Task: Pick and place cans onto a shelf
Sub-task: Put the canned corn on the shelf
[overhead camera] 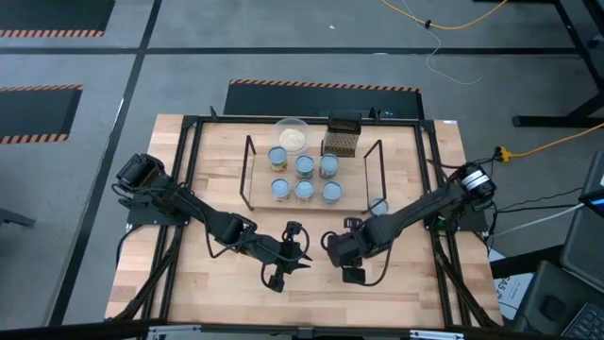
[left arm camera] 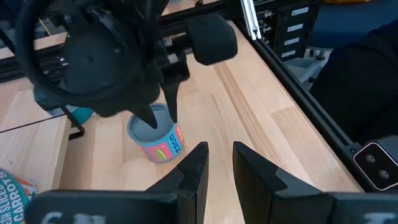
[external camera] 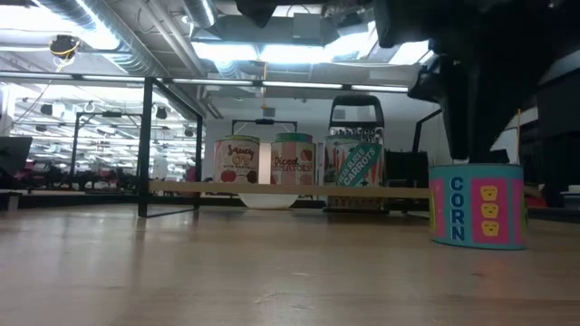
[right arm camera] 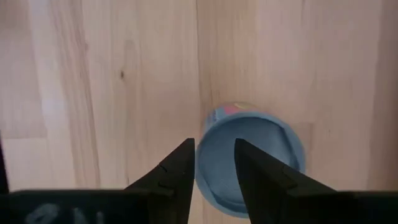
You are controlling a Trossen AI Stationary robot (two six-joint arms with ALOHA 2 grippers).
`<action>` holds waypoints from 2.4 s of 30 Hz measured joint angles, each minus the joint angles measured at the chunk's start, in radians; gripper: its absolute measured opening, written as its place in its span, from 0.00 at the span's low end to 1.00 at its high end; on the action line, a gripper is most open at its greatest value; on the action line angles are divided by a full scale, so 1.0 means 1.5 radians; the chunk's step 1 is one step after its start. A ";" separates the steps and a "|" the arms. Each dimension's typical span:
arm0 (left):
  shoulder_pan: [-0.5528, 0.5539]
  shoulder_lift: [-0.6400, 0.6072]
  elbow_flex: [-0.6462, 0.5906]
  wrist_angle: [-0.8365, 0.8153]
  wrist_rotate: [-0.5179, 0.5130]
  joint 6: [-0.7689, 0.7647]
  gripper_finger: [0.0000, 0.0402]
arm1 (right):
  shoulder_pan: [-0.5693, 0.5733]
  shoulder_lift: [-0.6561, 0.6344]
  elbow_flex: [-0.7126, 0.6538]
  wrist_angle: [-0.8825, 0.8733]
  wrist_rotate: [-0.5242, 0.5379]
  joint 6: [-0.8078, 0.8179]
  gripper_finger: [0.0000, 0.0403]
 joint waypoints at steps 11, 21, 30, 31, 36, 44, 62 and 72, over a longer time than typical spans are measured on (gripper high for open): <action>0.000 0.000 0.000 0.000 0.000 0.000 0.17 | 0.001 0.023 0.000 0.002 0.000 0.000 0.29; 0.000 0.000 0.000 0.000 0.000 0.000 0.17 | 0.001 0.023 0.000 0.001 0.002 -0.008 0.11; 0.000 0.000 0.000 0.135 -0.005 0.021 0.17 | 0.001 0.022 0.000 0.002 0.018 -0.058 0.01; 0.002 0.000 0.000 0.159 -0.005 0.033 0.17 | 0.001 0.020 0.000 -0.001 0.018 -0.063 0.01; 0.014 -0.008 0.000 0.209 -0.006 0.088 0.17 | 0.001 -0.013 0.000 -0.020 0.019 -0.095 0.01; 0.036 -0.035 0.000 0.201 -0.008 0.093 0.17 | 0.001 -0.129 0.001 -0.134 0.018 -0.148 0.00; 0.037 -0.035 0.000 0.175 -0.002 0.087 0.17 | -0.228 -0.308 0.001 -0.190 0.082 -0.505 0.00; 0.037 -0.035 0.000 0.165 -0.002 0.087 0.17 | -0.399 -0.293 0.001 -0.202 0.022 -0.601 0.00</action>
